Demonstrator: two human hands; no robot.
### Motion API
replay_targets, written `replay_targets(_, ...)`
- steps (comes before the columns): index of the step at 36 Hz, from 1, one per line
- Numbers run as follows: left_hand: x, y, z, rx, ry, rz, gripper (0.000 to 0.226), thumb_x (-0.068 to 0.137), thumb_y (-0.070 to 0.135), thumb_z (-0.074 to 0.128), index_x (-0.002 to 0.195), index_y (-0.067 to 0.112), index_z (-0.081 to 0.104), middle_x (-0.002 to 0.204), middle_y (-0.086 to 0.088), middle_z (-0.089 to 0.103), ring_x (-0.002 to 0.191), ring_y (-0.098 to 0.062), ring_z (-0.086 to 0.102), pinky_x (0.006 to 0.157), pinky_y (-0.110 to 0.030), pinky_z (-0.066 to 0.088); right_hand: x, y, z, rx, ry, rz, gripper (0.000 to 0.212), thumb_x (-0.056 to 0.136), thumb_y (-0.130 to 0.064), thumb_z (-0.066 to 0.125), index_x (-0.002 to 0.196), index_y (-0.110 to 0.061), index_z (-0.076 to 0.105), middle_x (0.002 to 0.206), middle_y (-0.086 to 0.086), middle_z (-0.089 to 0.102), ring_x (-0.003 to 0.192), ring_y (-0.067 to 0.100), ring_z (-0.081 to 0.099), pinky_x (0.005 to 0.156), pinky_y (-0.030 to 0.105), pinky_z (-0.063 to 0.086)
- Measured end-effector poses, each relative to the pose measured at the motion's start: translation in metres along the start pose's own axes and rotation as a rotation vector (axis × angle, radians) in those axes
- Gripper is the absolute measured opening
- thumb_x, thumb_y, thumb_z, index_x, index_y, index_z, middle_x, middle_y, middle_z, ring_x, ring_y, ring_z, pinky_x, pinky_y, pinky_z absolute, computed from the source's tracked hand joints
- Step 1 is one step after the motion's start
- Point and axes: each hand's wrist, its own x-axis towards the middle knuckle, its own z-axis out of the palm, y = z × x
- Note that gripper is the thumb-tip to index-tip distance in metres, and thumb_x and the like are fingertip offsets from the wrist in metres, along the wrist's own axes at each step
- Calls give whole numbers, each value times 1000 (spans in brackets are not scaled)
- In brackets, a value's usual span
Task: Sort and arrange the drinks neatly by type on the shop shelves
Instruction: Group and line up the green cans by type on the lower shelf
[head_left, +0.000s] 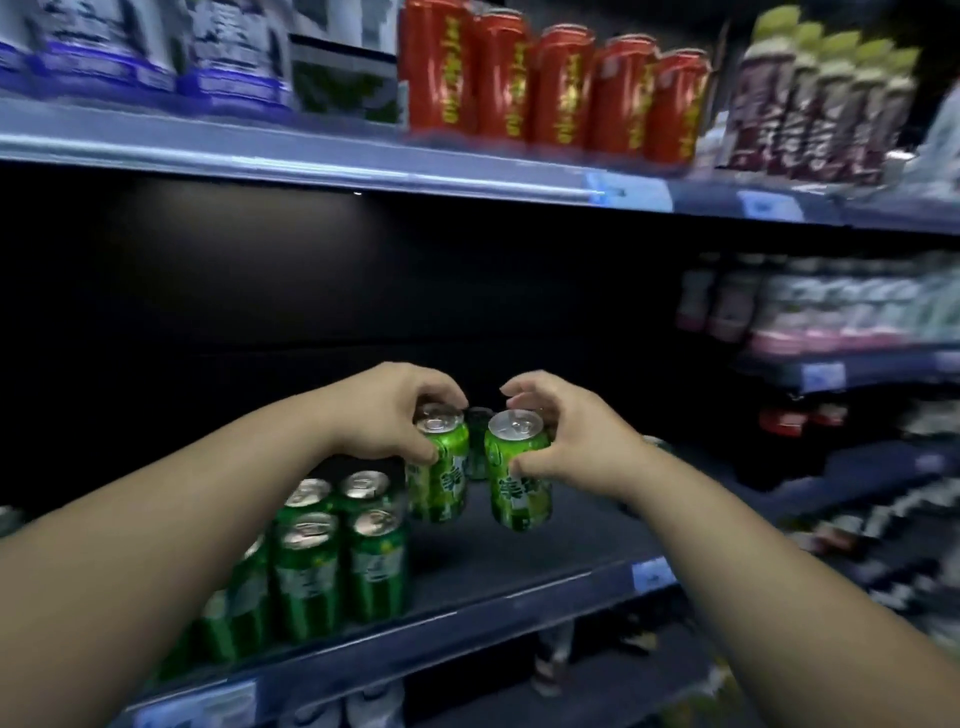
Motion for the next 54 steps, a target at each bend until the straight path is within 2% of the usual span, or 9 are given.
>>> replay_targets(6,44,43,71,-62,-39,-23,65,65,17,83,125,32,63,123,16,62,109,-9,63,96,-33,51,-34,76,-47,-35,-19,68,68,69,-20,88,119,-49,53,127,-14,59,111,6,62,88,41,59)
replay_targets(12,71,62,119,-140,-58,-73,63,68,6,80,127,24,63,114,15,62,95,9,58,79,-3,42,-37,134,-56,11,-4,128,63,70,-16,85,118,-45,55,128,-16,58,120,6,58,90,32,56)
replay_targets(19,100,57,151,-122,-55,-111,62,70,5,77,126,26,62,109,16,60,83,14,53,67,3,36,-28,172,-49,61,60,165,55,76,-10,82,114,-42,57,118,-23,62,108,0,61,77,14,50)
replay_targets(22,112,49,158,-129,-40,-114,63,70,4,76,127,26,61,111,15,60,79,16,52,65,1,37,-16,181,-48,69,103,169,53,77,-9,81,112,-41,57,112,-20,63,99,0,64,81,24,55)
replay_targets(28,133,26,169,-254,-43,-106,61,73,-1,75,126,24,61,114,15,60,83,26,52,69,-2,41,9,194,-37,16,21,181,54,80,-15,81,117,-44,54,119,-21,60,107,-1,58,85,18,49)
replay_targets(37,125,-4,207,-523,89,-155,91,58,27,86,128,58,39,135,12,47,123,-1,51,106,-30,46,12,227,-22,84,41,188,67,80,-23,82,132,-47,46,134,-23,53,123,-5,51,97,19,46)
replay_targets(41,114,-2,232,-593,124,-284,101,55,30,94,134,50,35,126,21,58,116,1,57,103,-32,48,0,242,-12,170,88,267,79,72,-34,90,135,-47,43,134,-22,53,125,-1,51,104,31,48)
replay_targets(49,109,11,247,-619,215,-398,78,59,27,94,119,45,48,108,22,69,102,1,65,96,-36,54,-11,251,1,237,10,324,83,78,-29,87,147,-35,41,129,-21,58,118,1,57,106,33,48)
replay_targets(54,112,25,250,-695,255,-423,74,63,8,92,118,37,53,109,23,69,107,5,63,96,-31,54,-18,261,-8,234,-27,251,76,78,-33,87,142,-41,46,123,-25,64,111,-7,59,105,33,51)
